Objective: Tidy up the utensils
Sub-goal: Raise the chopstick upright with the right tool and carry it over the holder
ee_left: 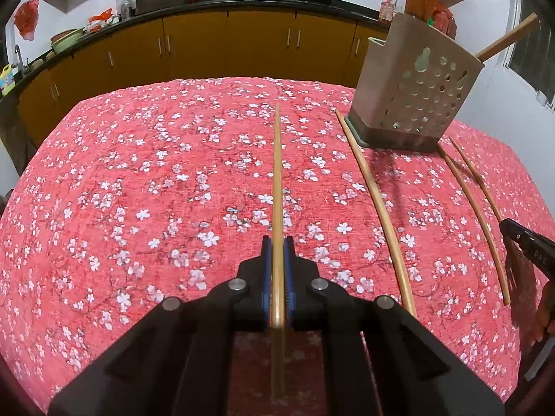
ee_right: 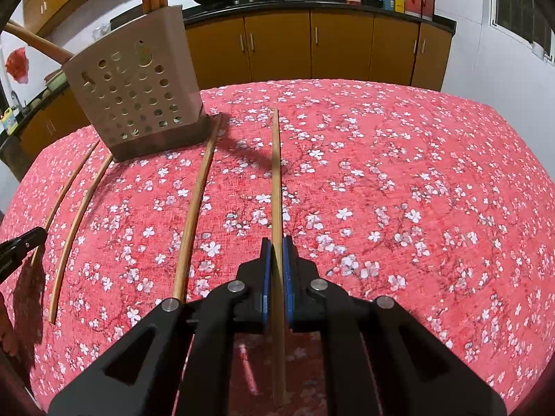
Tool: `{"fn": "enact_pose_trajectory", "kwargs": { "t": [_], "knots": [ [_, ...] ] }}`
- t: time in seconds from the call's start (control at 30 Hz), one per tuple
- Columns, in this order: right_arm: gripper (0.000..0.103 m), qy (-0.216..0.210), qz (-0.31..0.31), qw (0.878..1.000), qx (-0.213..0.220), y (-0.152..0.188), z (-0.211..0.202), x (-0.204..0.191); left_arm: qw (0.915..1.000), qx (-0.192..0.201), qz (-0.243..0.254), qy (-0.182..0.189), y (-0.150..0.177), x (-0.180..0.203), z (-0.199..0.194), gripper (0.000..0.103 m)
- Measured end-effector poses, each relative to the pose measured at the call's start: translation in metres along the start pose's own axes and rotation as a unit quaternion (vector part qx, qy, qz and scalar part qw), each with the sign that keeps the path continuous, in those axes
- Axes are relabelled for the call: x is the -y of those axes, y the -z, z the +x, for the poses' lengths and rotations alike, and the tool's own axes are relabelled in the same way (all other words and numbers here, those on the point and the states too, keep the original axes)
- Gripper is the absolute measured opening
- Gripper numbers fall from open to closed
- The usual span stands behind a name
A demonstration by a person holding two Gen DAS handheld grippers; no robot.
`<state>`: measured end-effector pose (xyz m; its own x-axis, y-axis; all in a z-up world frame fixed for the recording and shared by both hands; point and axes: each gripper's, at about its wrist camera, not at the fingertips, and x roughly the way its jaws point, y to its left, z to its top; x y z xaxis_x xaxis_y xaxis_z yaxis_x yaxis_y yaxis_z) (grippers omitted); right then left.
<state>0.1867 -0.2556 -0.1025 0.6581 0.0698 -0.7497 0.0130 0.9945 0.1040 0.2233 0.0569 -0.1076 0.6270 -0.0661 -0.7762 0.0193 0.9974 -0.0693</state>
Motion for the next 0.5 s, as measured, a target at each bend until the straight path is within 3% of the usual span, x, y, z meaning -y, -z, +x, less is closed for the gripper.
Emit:
{"fn": "enact_pose_trajectory", "kwargs": {
  "t": [0.5],
  "knots": [
    [0.008,0.000,0.000,1.000,0.000,-0.0009,0.0011,0.0012,1.0000,0.000,0.000,0.000,-0.0004,0.0005,0.0010,0.010]
  ]
}}
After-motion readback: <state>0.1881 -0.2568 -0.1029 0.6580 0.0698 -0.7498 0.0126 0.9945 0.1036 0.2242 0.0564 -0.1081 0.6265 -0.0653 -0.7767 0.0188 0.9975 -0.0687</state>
